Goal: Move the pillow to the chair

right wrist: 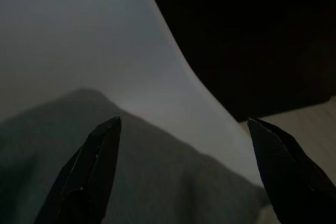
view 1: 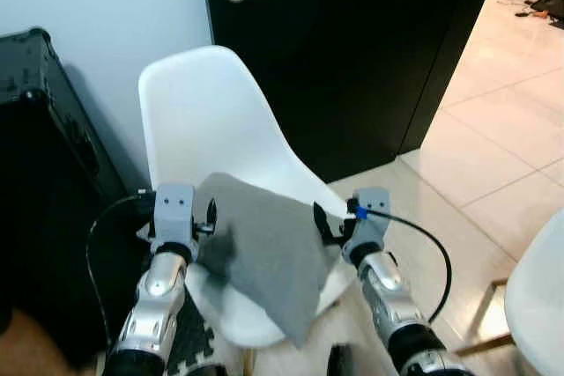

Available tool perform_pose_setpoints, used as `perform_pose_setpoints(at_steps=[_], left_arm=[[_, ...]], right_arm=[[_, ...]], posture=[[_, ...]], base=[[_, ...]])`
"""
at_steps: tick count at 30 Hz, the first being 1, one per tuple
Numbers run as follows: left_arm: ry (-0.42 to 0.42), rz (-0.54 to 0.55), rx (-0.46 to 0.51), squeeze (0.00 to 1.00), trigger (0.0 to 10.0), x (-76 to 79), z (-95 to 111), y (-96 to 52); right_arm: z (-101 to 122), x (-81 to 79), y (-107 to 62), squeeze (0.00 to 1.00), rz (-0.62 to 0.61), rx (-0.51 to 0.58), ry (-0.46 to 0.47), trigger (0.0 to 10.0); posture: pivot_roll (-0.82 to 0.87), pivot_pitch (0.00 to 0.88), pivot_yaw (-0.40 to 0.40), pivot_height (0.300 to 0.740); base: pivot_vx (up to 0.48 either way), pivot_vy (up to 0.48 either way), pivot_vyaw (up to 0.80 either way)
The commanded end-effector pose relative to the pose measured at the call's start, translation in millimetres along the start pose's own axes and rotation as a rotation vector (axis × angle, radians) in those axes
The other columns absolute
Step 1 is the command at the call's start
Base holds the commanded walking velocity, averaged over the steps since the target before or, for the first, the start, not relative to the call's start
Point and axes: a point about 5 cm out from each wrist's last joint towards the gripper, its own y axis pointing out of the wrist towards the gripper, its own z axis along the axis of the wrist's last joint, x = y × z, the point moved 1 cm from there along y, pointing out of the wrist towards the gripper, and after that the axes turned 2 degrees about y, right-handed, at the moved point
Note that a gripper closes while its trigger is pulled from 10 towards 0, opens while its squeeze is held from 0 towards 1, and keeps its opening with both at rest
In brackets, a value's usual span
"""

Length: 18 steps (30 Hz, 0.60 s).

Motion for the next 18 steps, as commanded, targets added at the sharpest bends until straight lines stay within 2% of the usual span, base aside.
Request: perform_pose_setpoints(at_steps=[1,14,18], left_arm=[[0.005,-0.003,-0.008,0.0,10.0,-0.8,-1.1,-2.4],[-0.004,-0.032,-0.005,0.0,10.0,4.8,0.4,-3.3],[-0.004,-0.036,-0.004,0.0,10.0,4.8,0.7,-3.2]], right_arm=[[-2.4,-2.5,-1.9,0.0,0.003,-0.005,0.019,10.0],[-1.0,-1.6,-2.7,0.0,0.002,0.005,0.028,10.0],[-1.2,-1.6,-2.9,0.0,0.003,0.003,0.031,10.0]], posture=[[0.04,0.034,-0.002,0.69],[0.04,0.031,0.003,0.74],[0.04,0.035,0.002,0.74]], base=[[0.0,0.0,0.0],[0.0,0.0,0.0],[0.0,0.0,0.0]])
